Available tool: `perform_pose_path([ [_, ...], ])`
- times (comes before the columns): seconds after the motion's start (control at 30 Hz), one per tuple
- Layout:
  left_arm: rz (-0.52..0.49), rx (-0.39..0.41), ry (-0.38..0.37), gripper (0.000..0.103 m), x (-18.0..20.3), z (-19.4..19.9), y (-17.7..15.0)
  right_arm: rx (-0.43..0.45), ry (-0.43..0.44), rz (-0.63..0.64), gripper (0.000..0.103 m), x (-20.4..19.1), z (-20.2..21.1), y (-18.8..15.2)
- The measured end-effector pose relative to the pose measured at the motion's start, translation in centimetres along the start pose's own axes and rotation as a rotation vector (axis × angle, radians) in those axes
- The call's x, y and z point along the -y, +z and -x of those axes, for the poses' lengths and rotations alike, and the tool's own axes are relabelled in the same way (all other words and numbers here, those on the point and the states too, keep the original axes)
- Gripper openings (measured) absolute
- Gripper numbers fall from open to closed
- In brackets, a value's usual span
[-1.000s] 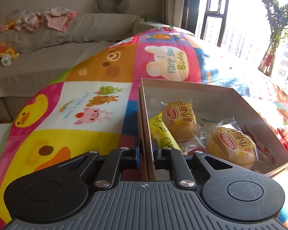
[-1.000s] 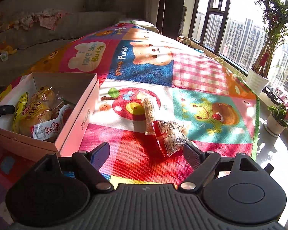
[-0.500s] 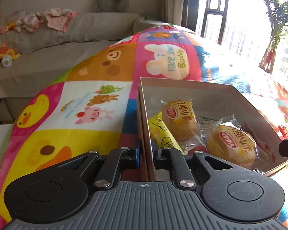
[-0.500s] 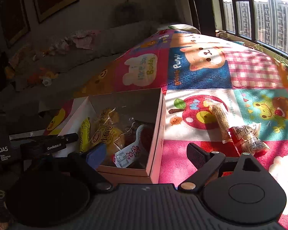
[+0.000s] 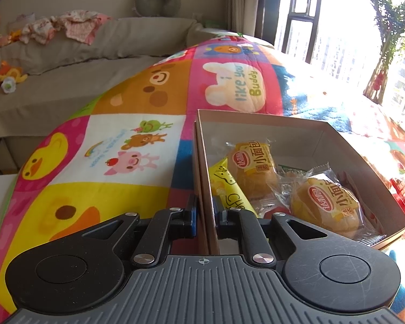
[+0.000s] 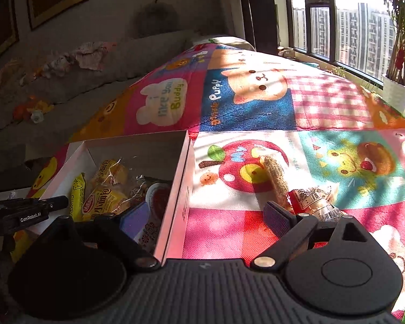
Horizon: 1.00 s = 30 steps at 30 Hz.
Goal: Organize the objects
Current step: 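Move the right tool to the clear bag of grain sticks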
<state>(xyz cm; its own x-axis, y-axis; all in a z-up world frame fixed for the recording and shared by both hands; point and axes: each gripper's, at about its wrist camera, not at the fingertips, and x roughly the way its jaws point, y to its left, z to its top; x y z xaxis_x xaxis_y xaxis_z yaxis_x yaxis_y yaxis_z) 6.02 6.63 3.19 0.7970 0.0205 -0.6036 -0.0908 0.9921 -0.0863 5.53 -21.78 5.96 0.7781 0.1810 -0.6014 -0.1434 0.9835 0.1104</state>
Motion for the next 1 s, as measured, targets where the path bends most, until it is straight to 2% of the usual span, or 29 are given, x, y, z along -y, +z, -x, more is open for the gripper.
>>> perform_pose_path([
  [0.13, 0.001, -0.001, -0.002, 0.014, 0.0, 0.0, 0.0, -0.002, -0.173, 0.056, 0.092, 2.9, -1.2, -0.8],
  [0.2, 0.001, 0.000, -0.001, 0.014, 0.0, 0.0, 0.0, -0.024, -0.213, 0.055, 0.092, 4.3, -2.4, -1.2],
  [0.33, -0.001, -0.001, -0.001, 0.014, -0.1, 0.0, 0.0, -0.044, -0.209, -0.074, 0.092, 6.9, -4.4, -0.6],
  [0.43, -0.002, -0.004, -0.003, 0.014, -0.2, -0.2, 0.0, -0.015, -0.219, -0.010, 0.092, 6.1, -6.1, 0.9],
  [0.53, -0.002, -0.003, -0.002, 0.014, -0.2, -0.1, 0.0, -0.054, -0.213, 0.059, 0.090, 4.9, -8.9, 2.5],
  [0.63, -0.003, -0.003, -0.002, 0.014, -0.2, -0.1, 0.0, -0.097, -0.206, 0.053, 0.080, 4.6, -11.2, 2.8],
  [0.7, -0.001, -0.003, -0.003, 0.014, -0.2, -0.1, 0.0, -0.123, -0.193, 0.067, 0.065, 4.4, -11.9, 2.8],
  [0.73, 0.000, -0.003, -0.003, 0.014, -0.2, -0.1, 0.0, -0.141, -0.182, 0.061, 0.048, 4.4, -12.1, 2.7],
  [0.77, 0.001, -0.002, -0.003, 0.014, -0.2, -0.1, 0.0, -0.152, -0.169, 0.048, 0.035, 4.4, -12.0, 2.6],
  [0.83, 0.003, -0.003, 0.001, 0.014, 0.0, -0.2, 0.0, -0.158, -0.152, 0.041, 0.030, 4.3, -11.1, 2.2],
  [1.0, 0.004, -0.001, 0.007, 0.013, 0.2, -0.2, -0.1, -0.181, -0.119, 0.064, 0.029, 3.5, -7.7, -0.1],
])
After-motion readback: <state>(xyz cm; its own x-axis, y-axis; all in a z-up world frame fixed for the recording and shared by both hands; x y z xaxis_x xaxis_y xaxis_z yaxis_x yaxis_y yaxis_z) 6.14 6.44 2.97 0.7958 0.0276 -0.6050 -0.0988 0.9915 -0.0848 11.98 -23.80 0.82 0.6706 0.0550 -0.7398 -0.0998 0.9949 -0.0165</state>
